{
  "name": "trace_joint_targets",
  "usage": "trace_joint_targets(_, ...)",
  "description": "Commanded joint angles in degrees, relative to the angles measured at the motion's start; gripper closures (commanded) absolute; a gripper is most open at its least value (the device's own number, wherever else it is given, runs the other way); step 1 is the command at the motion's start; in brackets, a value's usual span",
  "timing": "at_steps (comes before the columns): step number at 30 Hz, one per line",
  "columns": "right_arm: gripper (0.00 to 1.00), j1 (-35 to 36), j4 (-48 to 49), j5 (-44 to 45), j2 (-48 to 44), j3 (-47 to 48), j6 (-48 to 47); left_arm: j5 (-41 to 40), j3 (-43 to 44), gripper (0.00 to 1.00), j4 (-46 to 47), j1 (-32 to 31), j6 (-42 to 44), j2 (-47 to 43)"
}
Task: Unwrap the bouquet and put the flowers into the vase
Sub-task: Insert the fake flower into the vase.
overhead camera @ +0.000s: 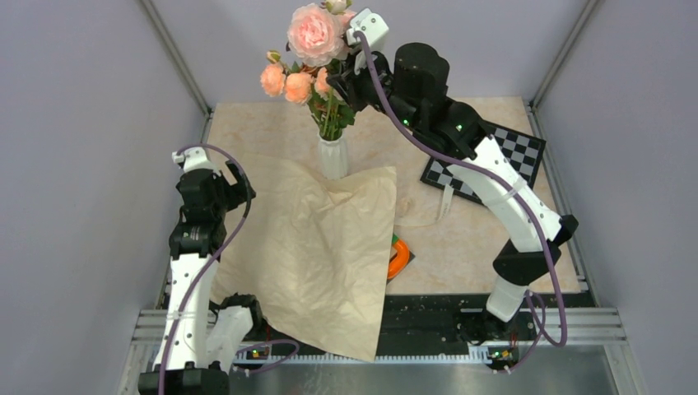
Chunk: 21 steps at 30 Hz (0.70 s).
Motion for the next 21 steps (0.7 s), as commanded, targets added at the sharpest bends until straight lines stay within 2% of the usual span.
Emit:
trace_joint_targets(1, 1.0, -0.07, 1.59, 1.68, -0.46, 1.68, -1.05, -0.92, -0.34, 0.01, 1.33, 0.3, 0.7, -0.19)
trace_joint_targets(21, 1.0, -0.07, 1.93, -0.88, 7.63, 1.0, -1.24, -0.79, -0.4, 0.01, 1.25, 0.3, 0.67, -0.12)
